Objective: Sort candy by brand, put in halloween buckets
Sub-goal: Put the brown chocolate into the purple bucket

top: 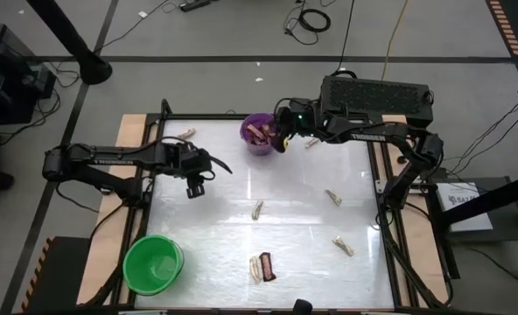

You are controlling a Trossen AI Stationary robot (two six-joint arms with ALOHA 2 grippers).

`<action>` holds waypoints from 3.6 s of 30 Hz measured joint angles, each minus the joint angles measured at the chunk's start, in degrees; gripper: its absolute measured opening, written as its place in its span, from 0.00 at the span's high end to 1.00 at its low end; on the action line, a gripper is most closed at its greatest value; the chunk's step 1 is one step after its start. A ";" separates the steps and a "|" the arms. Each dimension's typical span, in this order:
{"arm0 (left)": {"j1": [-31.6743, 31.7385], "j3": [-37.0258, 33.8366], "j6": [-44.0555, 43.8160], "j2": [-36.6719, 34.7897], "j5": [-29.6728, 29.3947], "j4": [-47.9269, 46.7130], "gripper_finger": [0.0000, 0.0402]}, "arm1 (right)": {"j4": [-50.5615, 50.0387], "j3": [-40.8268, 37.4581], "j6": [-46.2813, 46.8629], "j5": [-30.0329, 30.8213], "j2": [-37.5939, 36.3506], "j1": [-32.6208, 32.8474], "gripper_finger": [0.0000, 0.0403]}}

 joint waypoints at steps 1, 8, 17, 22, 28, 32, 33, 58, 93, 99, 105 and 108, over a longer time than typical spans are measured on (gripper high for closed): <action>0.19 0.00 0.24 -0.01 0.04 0.00 0.55 | 0.06 0.00 0.36 -0.57 0.00 0.04 0.99; 0.61 0.00 1.71 -0.01 0.23 0.00 0.55 | 0.08 0.00 0.78 -0.87 0.00 0.01 0.86; 2.85 0.00 3.00 -3.89 -0.19 -1.33 0.55 | -2.95 0.00 0.42 -1.28 -5.68 2.86 0.70; 10.63 0.01 -1.56 -2.54 -2.60 -1.18 0.55 | -9.53 0.00 1.62 -7.37 -10.48 7.42 0.68; 19.98 1.79 -4.34 8.98 -2.10 -2.25 0.55 | -18.50 0.00 2.79 -13.15 -12.11 13.93 0.68; 22.31 4.86 -4.47 17.18 -4.70 -5.43 0.55 | -25.72 0.00 -0.68 -13.05 -12.11 17.15 0.68; 22.45 5.73 -4.35 19.02 -5.23 -5.53 0.55 | -27.09 0.00 -1.08 -12.97 -12.11 17.60 0.68; 28.27 11.27 1.41 39.55 -14.82 -9.03 0.55 | -29.21 -0.02 -2.77 -12.82 -12.13 19.60 0.68; 24.58 10.97 1.48 19.35 4.22 -3.18 0.98 | -33.98 -0.07 -0.79 -12.81 -12.13 19.80 0.68; 18.50 11.05 -1.54 9.21 11.38 8.37 0.97 | -35.37 -0.25 2.22 -12.80 -12.13 19.80 0.68; 11.95 11.06 -1.92 7.79 10.09 23.72 0.97 | -29.22 -6.35 5.21 -12.31 -12.13 19.81 0.68; 9.84 11.13 -0.39 9.72 9.74 32.21 0.97 | -24.54 -10.76 8.32 -12.12 -12.13 20.15 0.68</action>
